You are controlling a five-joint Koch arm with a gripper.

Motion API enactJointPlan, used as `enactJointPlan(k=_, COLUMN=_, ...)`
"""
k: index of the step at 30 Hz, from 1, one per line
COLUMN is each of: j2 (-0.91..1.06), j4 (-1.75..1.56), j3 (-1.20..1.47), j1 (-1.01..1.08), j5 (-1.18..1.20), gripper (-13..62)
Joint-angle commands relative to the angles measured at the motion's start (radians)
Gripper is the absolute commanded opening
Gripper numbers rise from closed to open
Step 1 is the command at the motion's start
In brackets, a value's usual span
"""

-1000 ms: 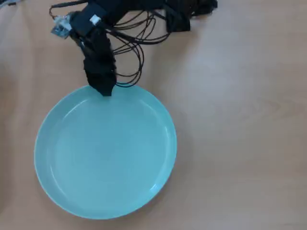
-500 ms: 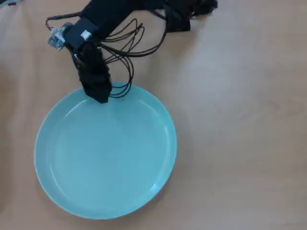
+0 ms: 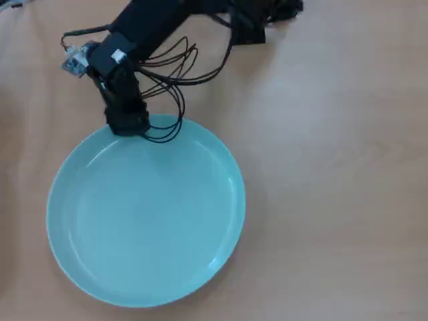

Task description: Move the green bowl from right to left

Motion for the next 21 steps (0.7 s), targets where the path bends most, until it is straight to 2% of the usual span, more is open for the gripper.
enactJointPlan(k=1, j2=0.011, j4=-0.008, j3=-0.071, j1=0.000, j5=-0.005, gripper=-6.5)
enactJointPlan(k=13, j2=0.017, j4=0.008, j3=-0.069, j1=-0.060, j5=-0.005, gripper=-6.5)
enactJointPlan(k=21, j2=0.018, j4=0.101, j3=-0.067, j1=-0.172, j5=-0.002, gripper=-6.5)
